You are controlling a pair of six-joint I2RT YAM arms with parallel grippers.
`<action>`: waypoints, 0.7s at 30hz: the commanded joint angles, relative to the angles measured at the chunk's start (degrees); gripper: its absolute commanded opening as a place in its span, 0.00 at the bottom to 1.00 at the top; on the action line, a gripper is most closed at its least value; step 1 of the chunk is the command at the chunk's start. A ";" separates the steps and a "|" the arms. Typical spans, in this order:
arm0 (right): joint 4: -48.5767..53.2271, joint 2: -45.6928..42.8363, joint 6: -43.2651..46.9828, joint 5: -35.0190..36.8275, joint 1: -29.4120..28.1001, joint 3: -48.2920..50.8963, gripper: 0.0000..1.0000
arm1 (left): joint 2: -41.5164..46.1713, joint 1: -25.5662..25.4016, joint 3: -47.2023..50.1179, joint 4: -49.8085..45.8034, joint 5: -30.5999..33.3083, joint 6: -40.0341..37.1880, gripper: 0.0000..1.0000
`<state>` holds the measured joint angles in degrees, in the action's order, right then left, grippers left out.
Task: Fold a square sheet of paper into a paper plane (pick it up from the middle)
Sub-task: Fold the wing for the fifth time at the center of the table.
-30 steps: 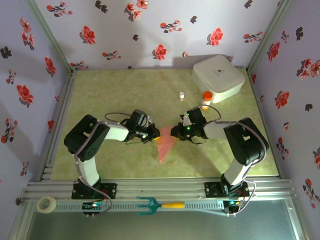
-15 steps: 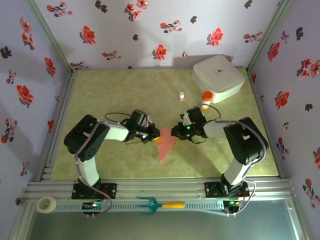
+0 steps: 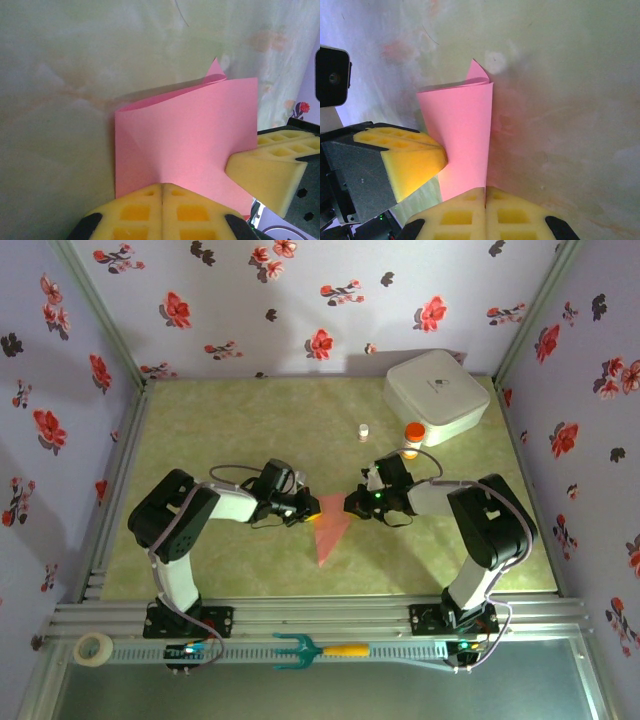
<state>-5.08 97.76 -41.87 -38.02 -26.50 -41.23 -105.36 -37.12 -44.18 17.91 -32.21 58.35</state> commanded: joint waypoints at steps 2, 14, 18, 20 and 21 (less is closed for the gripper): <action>0.39 -0.08 0.54 -1.27 0.40 -0.57 0.04 | 2.16 0.03 0.32 -1.95 -0.95 -1.18 0.00; -7.60 -1.90 -7.58 1.34 0.31 4.42 0.02 | 9.59 -0.01 0.32 -4.23 -0.06 -3.82 0.19; -13.97 -2.63 -15.74 4.34 0.01 7.56 0.01 | 12.13 -0.05 0.25 -6.74 1.37 -4.91 0.18; -17.22 -3.04 -19.26 5.97 -0.77 9.02 0.01 | 11.88 -0.05 0.18 -6.62 1.11 -4.84 0.14; -18.59 -3.26 -20.93 7.17 -1.26 9.75 0.02 | 11.40 -0.08 0.03 -6.34 0.63 -4.65 0.12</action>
<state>-17.08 96.12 -55.11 -34.72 -26.81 -33.32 -94.08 -37.12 -44.07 13.80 -31.64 55.16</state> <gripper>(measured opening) 0.060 0.135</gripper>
